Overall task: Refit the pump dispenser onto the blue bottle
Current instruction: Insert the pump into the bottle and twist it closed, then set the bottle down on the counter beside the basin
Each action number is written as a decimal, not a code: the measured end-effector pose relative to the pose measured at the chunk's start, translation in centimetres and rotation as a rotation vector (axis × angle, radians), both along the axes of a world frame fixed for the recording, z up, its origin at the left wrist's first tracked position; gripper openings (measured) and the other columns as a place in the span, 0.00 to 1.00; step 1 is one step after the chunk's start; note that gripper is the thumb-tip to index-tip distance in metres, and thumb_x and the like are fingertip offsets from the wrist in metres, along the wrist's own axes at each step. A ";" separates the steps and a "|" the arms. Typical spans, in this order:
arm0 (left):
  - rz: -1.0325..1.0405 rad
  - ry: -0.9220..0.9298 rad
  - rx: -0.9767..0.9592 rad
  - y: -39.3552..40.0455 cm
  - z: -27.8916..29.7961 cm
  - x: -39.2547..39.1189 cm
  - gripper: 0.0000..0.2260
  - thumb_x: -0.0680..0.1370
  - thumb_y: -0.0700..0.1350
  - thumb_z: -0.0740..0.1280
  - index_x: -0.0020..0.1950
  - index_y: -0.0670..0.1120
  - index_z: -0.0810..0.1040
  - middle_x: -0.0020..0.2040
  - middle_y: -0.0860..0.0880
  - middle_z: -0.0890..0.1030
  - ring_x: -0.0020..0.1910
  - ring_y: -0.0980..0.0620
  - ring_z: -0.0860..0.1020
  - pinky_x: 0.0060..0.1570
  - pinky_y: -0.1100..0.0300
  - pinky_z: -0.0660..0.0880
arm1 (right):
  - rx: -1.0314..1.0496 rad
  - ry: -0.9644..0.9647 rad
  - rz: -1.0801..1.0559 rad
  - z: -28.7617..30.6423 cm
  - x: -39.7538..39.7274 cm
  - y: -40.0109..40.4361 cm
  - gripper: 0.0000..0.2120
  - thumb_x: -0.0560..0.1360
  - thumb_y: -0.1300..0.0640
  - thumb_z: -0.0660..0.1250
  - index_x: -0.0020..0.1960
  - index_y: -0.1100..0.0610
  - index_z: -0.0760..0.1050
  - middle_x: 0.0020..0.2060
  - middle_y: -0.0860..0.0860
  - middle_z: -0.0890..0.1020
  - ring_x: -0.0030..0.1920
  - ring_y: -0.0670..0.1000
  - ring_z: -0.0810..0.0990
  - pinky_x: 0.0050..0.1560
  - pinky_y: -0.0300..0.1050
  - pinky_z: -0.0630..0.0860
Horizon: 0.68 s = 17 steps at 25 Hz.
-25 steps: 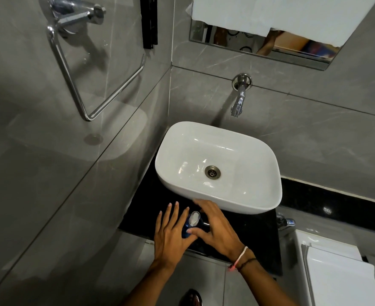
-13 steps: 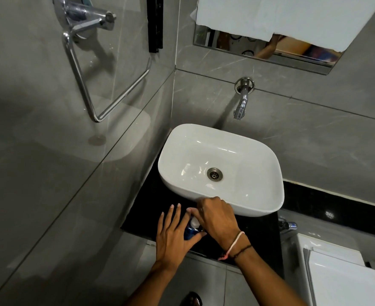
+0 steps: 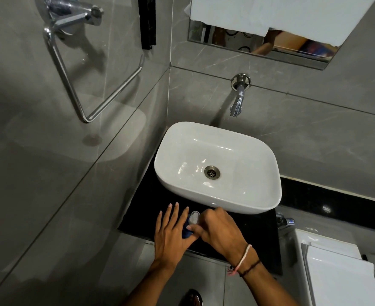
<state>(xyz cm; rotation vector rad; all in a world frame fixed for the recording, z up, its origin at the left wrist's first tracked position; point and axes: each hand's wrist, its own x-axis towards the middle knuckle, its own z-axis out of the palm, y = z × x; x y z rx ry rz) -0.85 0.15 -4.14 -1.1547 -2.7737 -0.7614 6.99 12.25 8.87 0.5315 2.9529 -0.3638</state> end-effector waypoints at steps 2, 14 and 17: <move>0.003 0.004 0.009 -0.1 0.0 0.0 0.30 0.71 0.62 0.68 0.68 0.47 0.77 0.69 0.41 0.78 0.69 0.41 0.74 0.67 0.38 0.71 | -0.016 0.005 0.005 -0.1 0.1 0.1 0.26 0.77 0.34 0.66 0.43 0.59 0.79 0.40 0.57 0.85 0.43 0.59 0.83 0.41 0.50 0.76; -0.028 0.092 -0.067 -0.5 1.2 -1.9 0.36 0.71 0.72 0.63 0.69 0.48 0.76 0.68 0.43 0.78 0.70 0.40 0.73 0.70 0.32 0.63 | 0.223 -0.028 -0.261 -5.1 2.0 8.1 0.47 0.72 0.25 0.31 0.83 0.50 0.49 0.82 0.61 0.54 0.82 0.62 0.51 0.81 0.65 0.53; 0.024 0.084 -0.021 -1.5 1.5 -4.0 0.35 0.70 0.70 0.66 0.67 0.47 0.78 0.66 0.42 0.80 0.68 0.39 0.75 0.70 0.33 0.64 | 0.190 -0.011 -0.286 -5.4 2.0 7.9 0.49 0.73 0.25 0.30 0.82 0.52 0.57 0.80 0.62 0.61 0.80 0.65 0.58 0.79 0.67 0.57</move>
